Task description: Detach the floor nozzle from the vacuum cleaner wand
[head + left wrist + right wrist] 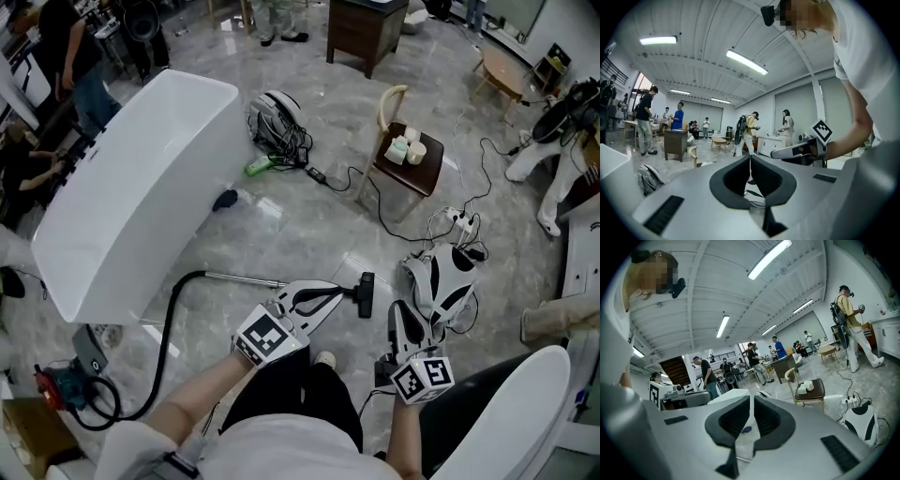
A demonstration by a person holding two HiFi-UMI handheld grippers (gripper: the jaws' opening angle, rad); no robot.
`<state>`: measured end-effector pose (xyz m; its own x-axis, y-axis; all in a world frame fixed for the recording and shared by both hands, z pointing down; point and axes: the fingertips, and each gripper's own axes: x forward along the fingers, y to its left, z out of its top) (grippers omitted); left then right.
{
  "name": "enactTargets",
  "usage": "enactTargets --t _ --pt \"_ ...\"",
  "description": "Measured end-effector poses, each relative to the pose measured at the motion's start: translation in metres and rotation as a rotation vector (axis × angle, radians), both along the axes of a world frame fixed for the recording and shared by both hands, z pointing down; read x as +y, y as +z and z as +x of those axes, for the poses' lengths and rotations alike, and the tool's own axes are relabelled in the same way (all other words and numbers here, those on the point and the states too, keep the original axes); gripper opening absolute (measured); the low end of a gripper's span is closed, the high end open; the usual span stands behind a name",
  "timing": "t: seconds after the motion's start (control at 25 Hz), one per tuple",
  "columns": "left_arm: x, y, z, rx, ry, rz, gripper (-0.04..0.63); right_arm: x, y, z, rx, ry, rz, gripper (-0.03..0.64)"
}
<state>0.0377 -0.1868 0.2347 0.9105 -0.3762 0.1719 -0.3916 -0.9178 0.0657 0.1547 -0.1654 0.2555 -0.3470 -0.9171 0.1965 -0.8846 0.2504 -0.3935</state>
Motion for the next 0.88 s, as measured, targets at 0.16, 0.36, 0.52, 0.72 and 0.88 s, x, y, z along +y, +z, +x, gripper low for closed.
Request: enactTargets --t 0.16,0.36,0.52,0.72,0.88 --pt "-0.028 0.012 -0.003 -0.025 0.021 -0.004 0.014 -0.018 0.003 -0.004 0.05 -0.05 0.005 0.023" --pt "-0.048 0.035 0.004 -0.047 0.044 -0.013 0.014 -0.035 0.016 0.01 0.07 -0.058 0.006 0.022" --pt "-0.062 0.062 0.01 -0.079 0.053 -0.025 0.014 -0.051 0.033 0.019 0.088 -0.081 0.021 0.022" --pt "-0.075 0.109 0.014 -0.1 0.054 -0.043 0.014 -0.068 0.07 0.023 0.088 -0.123 0.027 0.023" --pt "-0.082 0.155 0.021 -0.103 0.064 -0.046 0.014 -0.076 0.11 0.026 0.091 -0.151 0.038 0.023"
